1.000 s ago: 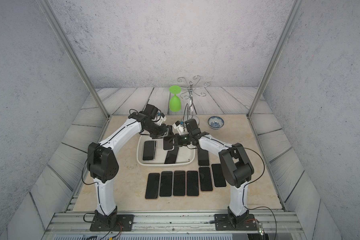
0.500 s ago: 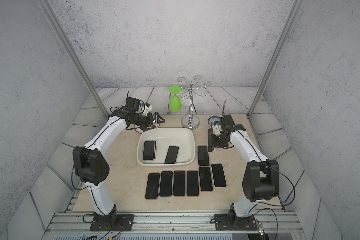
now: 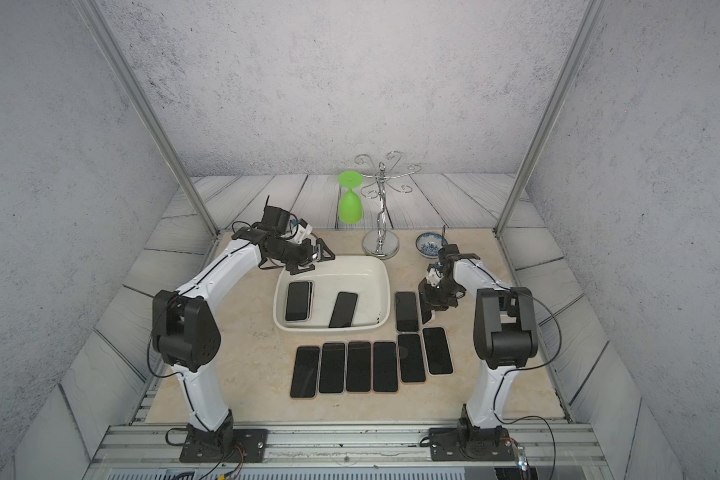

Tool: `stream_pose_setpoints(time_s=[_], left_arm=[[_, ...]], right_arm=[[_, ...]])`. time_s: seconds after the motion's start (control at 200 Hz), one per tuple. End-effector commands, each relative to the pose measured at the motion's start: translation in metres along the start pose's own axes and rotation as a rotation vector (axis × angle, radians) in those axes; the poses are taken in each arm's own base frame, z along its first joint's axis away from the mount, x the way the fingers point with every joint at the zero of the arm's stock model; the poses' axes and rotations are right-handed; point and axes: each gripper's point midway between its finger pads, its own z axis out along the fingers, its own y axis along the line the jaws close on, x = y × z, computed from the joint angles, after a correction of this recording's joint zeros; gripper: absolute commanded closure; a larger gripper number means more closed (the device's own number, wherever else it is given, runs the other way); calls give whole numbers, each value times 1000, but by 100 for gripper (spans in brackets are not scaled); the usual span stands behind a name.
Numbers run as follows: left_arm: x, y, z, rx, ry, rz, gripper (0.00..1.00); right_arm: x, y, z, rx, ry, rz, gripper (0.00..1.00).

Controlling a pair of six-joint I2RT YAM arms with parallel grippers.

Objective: Take the phone out of the storage box
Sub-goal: Place the phone at the center of the board.

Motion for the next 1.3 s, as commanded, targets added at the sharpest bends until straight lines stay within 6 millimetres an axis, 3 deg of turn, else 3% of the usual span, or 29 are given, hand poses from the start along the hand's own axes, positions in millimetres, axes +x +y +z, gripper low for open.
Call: stream_pose_setpoints(time_s=[0.0,0.335,0.42,0.525,0.671,0.911,1.151,1.296], left_arm=[[2,8,4,-19,8,5,2],[4,12,10,-27,27,-4,2],[6,16,13,-33,35,-5,2],[8,21,18,-45,50,-10,2],[10,29,25,-60,66,-19,2],[12,37,34,-86,88,-14,2],[13,45,41,-117,100,-11,2],[15,50,43,-136,104,-11,2]], right_arm=[[4,9,6,-57,19,-13,100],[29,0,21,-38,137,21,100],[30,-2,21,-30,152,27,89],[25,-6,19,-37,142,47,66],[17,-15,15,-62,126,98,44],[0,-31,4,-77,79,149,30],[-10,-41,11,-102,76,189,25],[-29,-58,-3,-80,-7,235,25]])
